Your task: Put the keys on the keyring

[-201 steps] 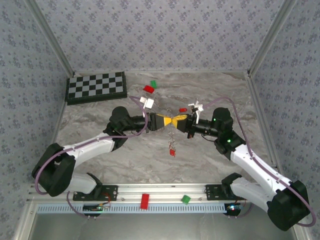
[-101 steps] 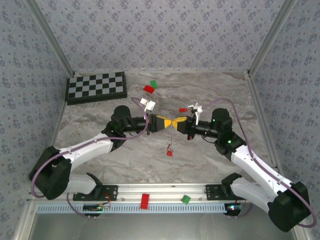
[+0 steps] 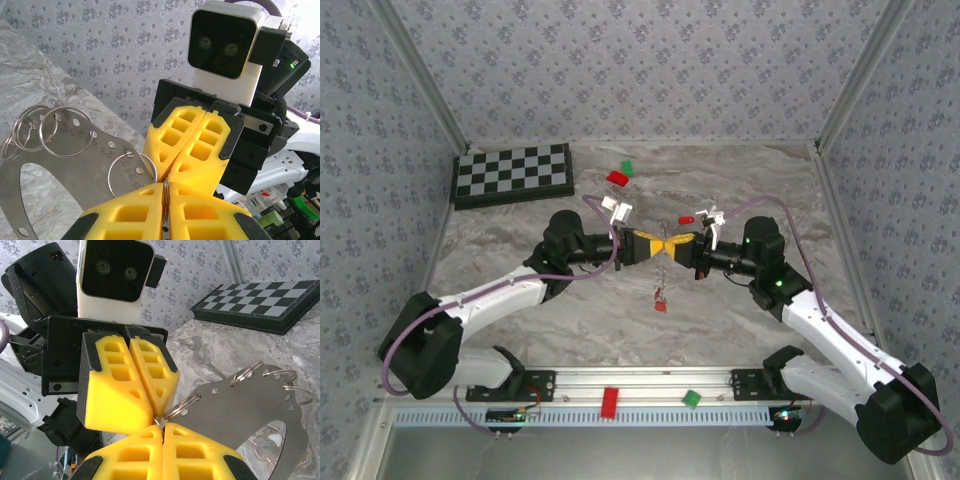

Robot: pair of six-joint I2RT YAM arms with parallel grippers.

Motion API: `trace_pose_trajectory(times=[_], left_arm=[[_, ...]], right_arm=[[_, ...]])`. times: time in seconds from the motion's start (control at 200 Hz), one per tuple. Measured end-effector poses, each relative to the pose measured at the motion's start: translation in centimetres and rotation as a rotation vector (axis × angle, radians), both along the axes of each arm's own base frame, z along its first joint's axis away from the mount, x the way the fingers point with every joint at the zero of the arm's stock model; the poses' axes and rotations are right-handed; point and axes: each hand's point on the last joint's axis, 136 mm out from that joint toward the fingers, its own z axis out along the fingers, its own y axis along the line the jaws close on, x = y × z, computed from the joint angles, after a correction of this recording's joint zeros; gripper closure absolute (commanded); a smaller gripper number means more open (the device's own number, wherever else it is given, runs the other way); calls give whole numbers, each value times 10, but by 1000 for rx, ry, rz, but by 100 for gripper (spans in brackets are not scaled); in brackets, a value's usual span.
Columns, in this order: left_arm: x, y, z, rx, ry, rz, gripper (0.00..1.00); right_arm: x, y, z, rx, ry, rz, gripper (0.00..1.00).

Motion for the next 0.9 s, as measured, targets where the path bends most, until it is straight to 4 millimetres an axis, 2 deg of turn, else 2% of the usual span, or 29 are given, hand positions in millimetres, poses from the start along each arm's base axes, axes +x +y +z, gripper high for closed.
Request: trace_pose_trajectory(times=[0.165, 0.29, 0.36, 0.715, 0.75, 0.8, 0.9], left_arm=[[1, -3, -1, -14, 21, -13, 84], [0, -3, -1, -21, 26, -16, 87], [0, -2, -1, -22, 33, -17, 100], [-1, -1, -1, -21, 19, -6, 100], [-1, -1, -1, -17, 15, 1, 100], [-1, 0, -1, -10, 4, 9, 100], [-3, 0, -4, 12, -8, 17, 100]], right_arm=[[0, 0, 1, 1, -3, 0, 100], [0, 0, 1, 2, -4, 0, 100], [0, 0, 1, 2, -4, -1, 100], [0, -1, 2, 3, -6, -4, 100], [0, -1, 2, 3, -6, -4, 96], [0, 0, 2, 4, -4, -4, 83], [0, -1, 2, 7, -3, -11, 68]])
